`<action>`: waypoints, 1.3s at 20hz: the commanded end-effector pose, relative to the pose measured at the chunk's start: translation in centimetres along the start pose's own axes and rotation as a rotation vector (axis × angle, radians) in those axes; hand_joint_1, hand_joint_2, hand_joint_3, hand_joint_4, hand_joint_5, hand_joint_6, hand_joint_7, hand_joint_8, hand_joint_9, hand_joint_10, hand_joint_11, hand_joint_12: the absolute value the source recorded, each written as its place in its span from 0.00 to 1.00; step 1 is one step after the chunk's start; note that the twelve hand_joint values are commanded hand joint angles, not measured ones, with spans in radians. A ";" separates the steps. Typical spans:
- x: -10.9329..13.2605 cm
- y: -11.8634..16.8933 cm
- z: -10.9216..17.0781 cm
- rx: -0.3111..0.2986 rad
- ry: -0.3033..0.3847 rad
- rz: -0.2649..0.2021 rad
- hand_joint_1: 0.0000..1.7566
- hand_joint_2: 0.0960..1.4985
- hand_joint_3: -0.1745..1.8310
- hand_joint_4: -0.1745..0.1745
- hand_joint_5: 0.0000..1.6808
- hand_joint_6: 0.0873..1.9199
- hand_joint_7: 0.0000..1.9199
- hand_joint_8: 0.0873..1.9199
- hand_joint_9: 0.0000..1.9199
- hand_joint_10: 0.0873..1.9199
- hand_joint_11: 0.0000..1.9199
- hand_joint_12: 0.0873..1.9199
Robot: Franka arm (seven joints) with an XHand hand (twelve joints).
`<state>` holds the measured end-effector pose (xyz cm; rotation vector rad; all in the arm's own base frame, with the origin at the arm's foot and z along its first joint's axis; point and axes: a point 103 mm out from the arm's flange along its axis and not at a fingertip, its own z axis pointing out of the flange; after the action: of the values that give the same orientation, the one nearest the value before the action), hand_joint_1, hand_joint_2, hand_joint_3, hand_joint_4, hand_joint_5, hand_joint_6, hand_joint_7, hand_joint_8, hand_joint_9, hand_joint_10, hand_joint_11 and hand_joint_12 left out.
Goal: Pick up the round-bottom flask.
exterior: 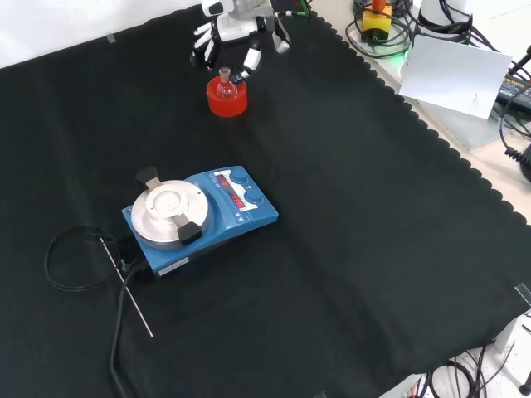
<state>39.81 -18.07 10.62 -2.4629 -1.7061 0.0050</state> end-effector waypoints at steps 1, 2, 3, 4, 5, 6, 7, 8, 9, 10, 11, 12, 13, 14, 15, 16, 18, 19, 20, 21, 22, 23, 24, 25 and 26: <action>-1.1 0.0 -0.3 -0.025 -0.039 0.012 0.62 0.50 0.35 0.64 0.65 0.44 0.24 0.34 0.33 0.30 0.16 0.69; -1.1 0.1 -0.5 -0.026 -0.043 0.014 0.62 0.49 0.37 0.63 0.65 0.45 0.25 0.34 0.34 0.29 0.17 0.69; -1.1 0.1 -0.7 -0.028 -0.042 0.014 0.63 0.48 0.38 0.62 0.66 0.46 0.26 0.34 0.35 0.29 0.17 0.68; -1.0 0.1 -1.0 -0.031 -0.039 0.011 0.63 0.47 0.40 0.61 0.66 0.47 0.26 0.33 0.35 0.28 0.18 0.68; -0.8 0.1 -1.3 -0.033 -0.036 0.010 0.63 0.46 0.42 0.60 0.66 0.47 0.27 0.33 0.36 0.28 0.18 0.68; -0.8 0.2 -1.7 -0.038 -0.020 0.018 0.63 0.45 0.42 0.60 0.66 0.48 0.27 0.33 0.36 0.28 0.19 0.68; -0.7 0.2 -2.3 -0.038 -0.012 0.020 0.63 0.44 0.43 0.59 0.66 0.48 0.27 0.33 0.36 0.28 0.19 0.68; -0.7 0.3 -2.9 -0.036 -0.010 0.014 0.63 0.44 0.44 0.59 0.66 0.48 0.27 0.33 0.36 0.28 0.19 0.68; -0.5 0.4 -3.7 -0.038 -0.016 0.006 0.63 0.44 0.44 0.59 0.66 0.49 0.28 0.33 0.37 0.28 0.19 0.68; -0.4 0.4 -4.4 -0.038 -0.019 -0.003 0.63 0.43 0.45 0.59 0.66 0.49 0.28 0.33 0.37 0.28 0.19 0.68; -0.2 0.5 -5.1 -0.035 -0.022 -0.012 0.63 0.43 0.45 0.59 0.66 0.49 0.28 0.33 0.37 0.28 0.19 0.68; 0.1 0.5 -5.9 -0.028 -0.028 -0.022 0.63 0.43 0.46 0.60 0.66 0.49 0.28 0.33 0.37 0.28 0.19 0.68; 0.4 0.6 -6.7 -0.018 -0.038 -0.031 0.63 0.43 0.46 0.60 0.66 0.49 0.28 0.33 0.37 0.28 0.19 0.68; 0.5 0.6 -7.3 -0.011 -0.046 -0.037 0.63 0.42 0.46 0.61 0.66 0.49 0.28 0.33 0.37 0.28 0.19 0.68; 0.8 0.5 -8.0 0.000 -0.057 -0.046 0.63 0.42 0.46 0.61 0.66 0.49 0.28 0.33 0.37 0.28 0.19 0.68; 1.2 0.5 -8.5 0.007 -0.064 -0.053 0.63 0.42 0.46 0.61 0.66 0.50 0.28 0.33 0.37 0.27 0.19 0.68; 1.8 0.4 -9.6 0.019 -0.075 -0.067 0.63 0.42 0.46 0.62 0.66 0.50 0.28 0.33 0.36 0.27 0.19 0.68; 2.1 0.3 -10.0 0.022 -0.080 -0.070 0.63 0.42 0.46 0.62 0.66 0.50 0.28 0.33 0.36 0.27 0.19 0.68; 2.5 0.2 -10.5 0.022 -0.082 -0.073 0.63 0.42 0.46 0.62 0.66 0.50 0.28 0.33 0.36 0.27 0.19 0.68; 2.9 0.2 -10.9 0.021 -0.087 -0.082 0.63 0.42 0.47 0.63 0.66 0.50 0.28 0.33 0.36 0.27 0.19 0.68; 3.4 0.2 -11.4 0.020 -0.091 -0.087 0.63 0.42 0.47 0.63 0.66 0.50 0.28 0.33 0.36 0.27 0.19 0.68; 3.8 0.3 -11.8 0.020 -0.093 -0.093 0.63 0.42 0.47 0.65 0.66 0.50 0.28 0.33 0.36 0.27 0.19 0.68; 4.3 0.4 -12.2 0.017 -0.095 -0.097 0.63 0.42 0.47 0.67 0.66 0.50 0.28 0.33 0.36 0.27 0.19 0.68; 4.7 0.5 -12.6 0.016 -0.095 -0.102 0.63 0.41 0.47 0.68 0.66 0.50 0.28 0.33 0.36 0.27 0.19 0.68; 5.0 0.6 -12.9 0.014 -0.096 -0.107 0.63 0.41 0.48 0.69 0.66 0.50 0.28 0.33 0.36 0.27 0.19 0.68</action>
<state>41.03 -17.61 17.83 -2.4219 -1.7830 0.0762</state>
